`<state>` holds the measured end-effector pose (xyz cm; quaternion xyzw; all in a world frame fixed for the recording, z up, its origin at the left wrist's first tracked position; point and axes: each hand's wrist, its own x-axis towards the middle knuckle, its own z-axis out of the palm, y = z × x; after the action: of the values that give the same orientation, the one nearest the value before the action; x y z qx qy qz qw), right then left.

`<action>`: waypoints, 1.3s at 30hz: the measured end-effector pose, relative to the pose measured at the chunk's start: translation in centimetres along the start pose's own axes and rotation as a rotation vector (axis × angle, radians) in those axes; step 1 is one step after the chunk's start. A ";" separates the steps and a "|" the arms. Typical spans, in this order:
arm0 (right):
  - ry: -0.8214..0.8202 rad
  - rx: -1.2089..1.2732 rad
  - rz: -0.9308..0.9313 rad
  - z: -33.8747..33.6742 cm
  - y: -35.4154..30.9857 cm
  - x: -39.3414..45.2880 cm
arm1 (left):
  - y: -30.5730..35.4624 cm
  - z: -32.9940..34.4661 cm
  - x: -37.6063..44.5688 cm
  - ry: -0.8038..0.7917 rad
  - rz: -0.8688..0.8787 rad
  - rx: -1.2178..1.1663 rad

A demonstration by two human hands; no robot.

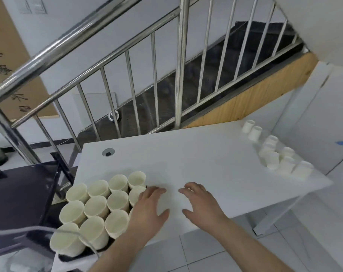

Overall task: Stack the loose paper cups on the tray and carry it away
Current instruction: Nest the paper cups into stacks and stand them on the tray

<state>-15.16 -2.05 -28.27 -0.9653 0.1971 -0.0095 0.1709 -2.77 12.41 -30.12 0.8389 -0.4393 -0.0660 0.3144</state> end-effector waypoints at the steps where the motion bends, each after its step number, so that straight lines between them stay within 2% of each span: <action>1: 0.013 -0.003 0.023 -0.6 1.8 -0.9 | 1.5 1.2 0.5 -0.016 0.007 -0.004; 12: 0.056 -0.022 0.252 -5.3 16.3 -7.9 | 13.6 10.7 4.8 -0.142 0.140 -0.050; 21: 0.063 -0.007 0.362 -7.1 23.3 -8.4 | 18.1 15.5 9.5 -0.219 0.181 -0.068; 30: 0.026 -0.042 0.443 -9.5 31.9 -5.9 | 21.5 21.9 17.4 -0.268 0.179 -0.098; 39: -0.062 -0.126 0.435 -12.7 41.7 1.4 | 23.8 27.1 26.9 -0.253 0.105 -0.146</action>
<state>-30.71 -42.76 -30.33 -0.9088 0.3953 0.0697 0.1140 -13.50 -31.13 -33.25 0.7748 -0.5127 -0.1865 0.3194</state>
